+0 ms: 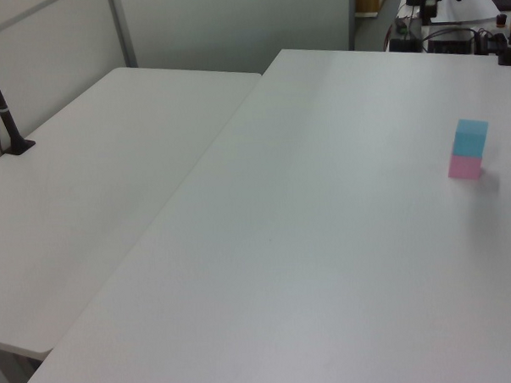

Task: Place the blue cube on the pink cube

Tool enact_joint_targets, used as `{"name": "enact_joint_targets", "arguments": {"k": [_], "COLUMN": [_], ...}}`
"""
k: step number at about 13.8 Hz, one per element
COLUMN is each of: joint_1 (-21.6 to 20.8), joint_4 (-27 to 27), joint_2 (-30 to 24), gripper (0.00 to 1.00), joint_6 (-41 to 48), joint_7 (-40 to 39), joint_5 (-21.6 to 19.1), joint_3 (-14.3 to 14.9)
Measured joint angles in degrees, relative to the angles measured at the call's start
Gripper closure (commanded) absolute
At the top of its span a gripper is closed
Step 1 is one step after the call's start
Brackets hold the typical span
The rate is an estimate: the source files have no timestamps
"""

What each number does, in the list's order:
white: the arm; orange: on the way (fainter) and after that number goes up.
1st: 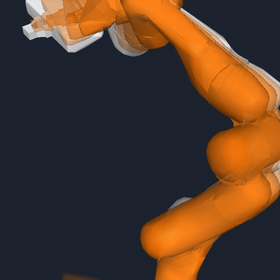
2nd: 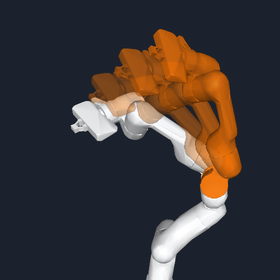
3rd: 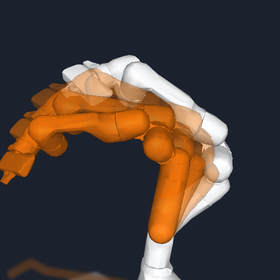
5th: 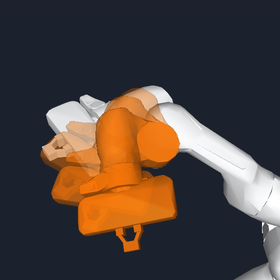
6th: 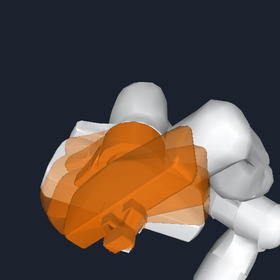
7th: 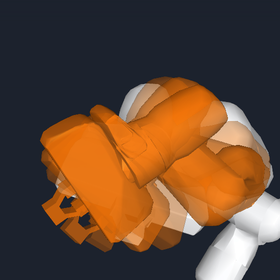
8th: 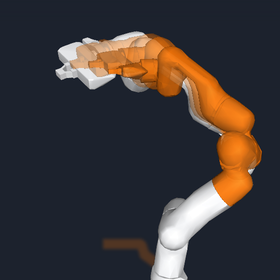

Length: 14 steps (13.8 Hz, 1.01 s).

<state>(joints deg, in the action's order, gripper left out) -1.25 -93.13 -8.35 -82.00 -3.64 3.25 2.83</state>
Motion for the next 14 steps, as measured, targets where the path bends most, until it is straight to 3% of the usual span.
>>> {"name": "enact_joint_targets", "arguments": {"k": [4,14], "joint_1": [-0.06,-4.5], "joint_4": [3.16,3.83], "joint_2": [7.93,9.5], "gripper": [0.0,0.0], "joint_6": [-6.74,-9.18], "joint_7": [3.92,8.37], "joint_5": [0.0,0.03], "joint_3": [-0.21,-0.28]}}
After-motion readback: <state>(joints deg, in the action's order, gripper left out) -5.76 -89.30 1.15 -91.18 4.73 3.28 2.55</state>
